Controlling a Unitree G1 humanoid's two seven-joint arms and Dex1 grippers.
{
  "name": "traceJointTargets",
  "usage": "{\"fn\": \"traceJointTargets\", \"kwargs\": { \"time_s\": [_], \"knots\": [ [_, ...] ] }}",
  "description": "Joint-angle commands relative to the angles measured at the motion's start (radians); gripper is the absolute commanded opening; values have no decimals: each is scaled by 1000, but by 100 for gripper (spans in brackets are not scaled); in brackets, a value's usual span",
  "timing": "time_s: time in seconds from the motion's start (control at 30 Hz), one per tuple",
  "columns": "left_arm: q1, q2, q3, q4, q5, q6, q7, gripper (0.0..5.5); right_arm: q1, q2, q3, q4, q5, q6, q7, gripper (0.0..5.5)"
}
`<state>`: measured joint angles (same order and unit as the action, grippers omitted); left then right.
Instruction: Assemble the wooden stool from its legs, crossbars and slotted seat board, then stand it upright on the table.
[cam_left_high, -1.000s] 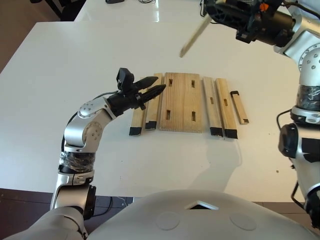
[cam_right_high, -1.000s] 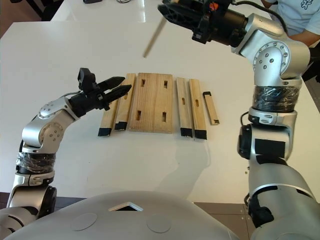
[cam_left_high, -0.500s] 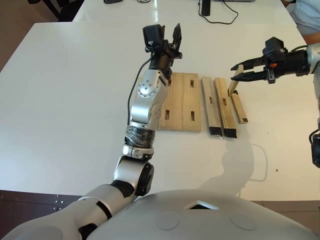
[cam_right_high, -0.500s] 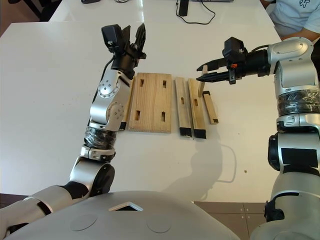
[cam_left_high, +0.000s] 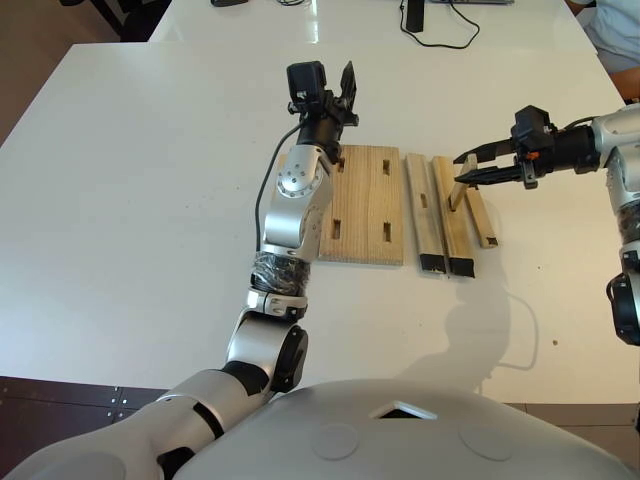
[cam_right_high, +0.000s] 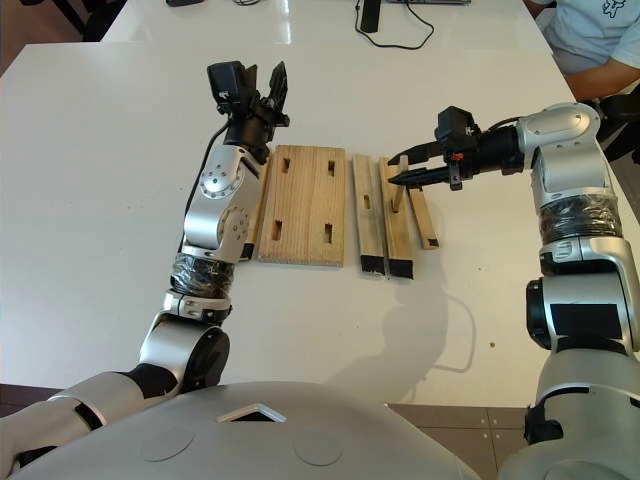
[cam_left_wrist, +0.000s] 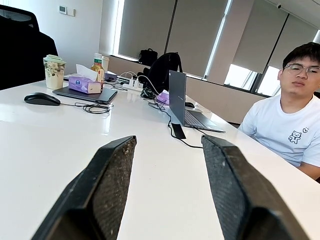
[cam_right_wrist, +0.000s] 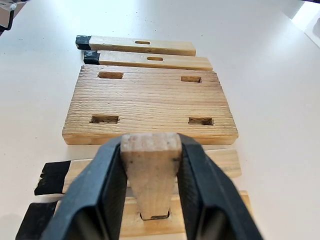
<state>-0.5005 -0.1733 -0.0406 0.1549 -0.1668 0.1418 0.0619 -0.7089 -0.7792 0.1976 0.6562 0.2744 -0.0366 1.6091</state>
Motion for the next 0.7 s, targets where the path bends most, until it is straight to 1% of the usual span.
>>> {"fn": "traceJointTargets", "kwargs": {
  "time_s": [0.03, 0.17, 0.43, 0.7],
  "knots": [
    [-1, 6, 0, -3, 8, 23, -14, 243, 36, -3, 1, -25, 3, -10, 4, 130],
    [-3, 16, 6, -2, 8, 32, -24, 243, 52, 17, -17, 18, -16, -15, -6, 130],
    [3, 52, 30, -42, -10, 78, -53, 243, 138, 14, -68, 138, -43, -21, -56, 130],
    [-1, 59, 45, -55, -12, 100, -61, 243, 164, 23, -39, 182, -92, -46, -84, 130]
  ]
}}
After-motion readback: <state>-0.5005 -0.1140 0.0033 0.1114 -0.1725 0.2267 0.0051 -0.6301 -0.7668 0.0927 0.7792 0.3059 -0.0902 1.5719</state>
